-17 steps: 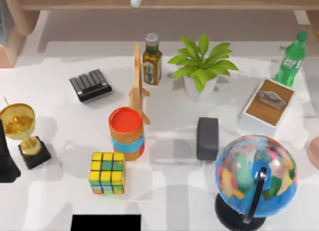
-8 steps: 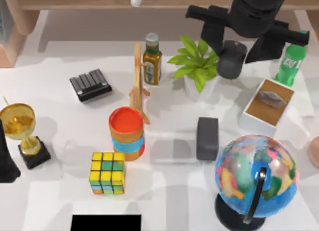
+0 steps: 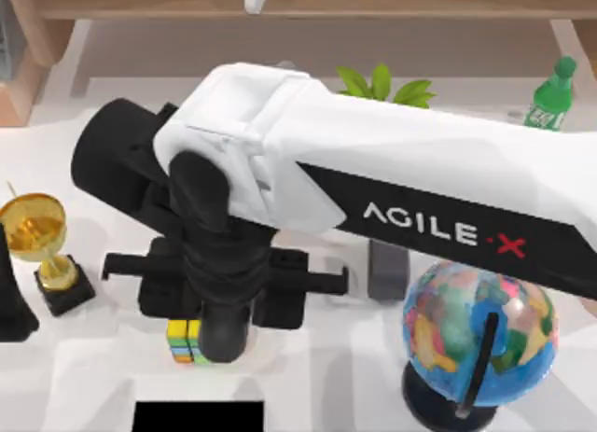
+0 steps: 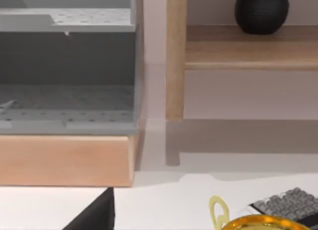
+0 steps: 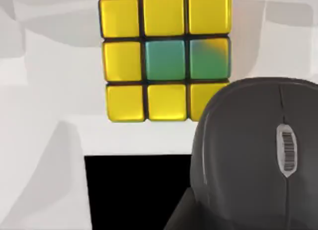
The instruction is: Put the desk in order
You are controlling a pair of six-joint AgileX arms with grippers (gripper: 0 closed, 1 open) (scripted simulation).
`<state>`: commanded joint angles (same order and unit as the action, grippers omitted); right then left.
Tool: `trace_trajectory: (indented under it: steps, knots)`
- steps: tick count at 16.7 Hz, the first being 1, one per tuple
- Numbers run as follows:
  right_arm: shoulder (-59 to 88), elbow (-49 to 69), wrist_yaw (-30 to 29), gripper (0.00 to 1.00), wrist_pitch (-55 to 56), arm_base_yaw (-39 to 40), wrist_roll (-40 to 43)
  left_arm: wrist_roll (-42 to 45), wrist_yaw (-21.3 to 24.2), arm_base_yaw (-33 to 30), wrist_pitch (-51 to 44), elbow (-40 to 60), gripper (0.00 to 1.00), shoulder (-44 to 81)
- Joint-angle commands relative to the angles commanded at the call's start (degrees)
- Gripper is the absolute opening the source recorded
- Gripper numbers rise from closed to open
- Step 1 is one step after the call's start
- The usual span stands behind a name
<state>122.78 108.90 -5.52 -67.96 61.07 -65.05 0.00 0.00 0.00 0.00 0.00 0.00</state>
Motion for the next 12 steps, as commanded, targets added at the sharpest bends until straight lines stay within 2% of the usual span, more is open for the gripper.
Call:
trace_trajectory:
  steps: [5,12]
  knots:
    - [5.65,-3.57,-0.16,0.0,4.22,10.37,-6.49,0.0,0.0,0.0,0.0,0.0,1.0,0.0]
    - [7.13,-4.44,-0.25,0.0,5.06,12.09,-7.67,0.0,0.0,0.0,0.0,0.0,1.0,0.0]
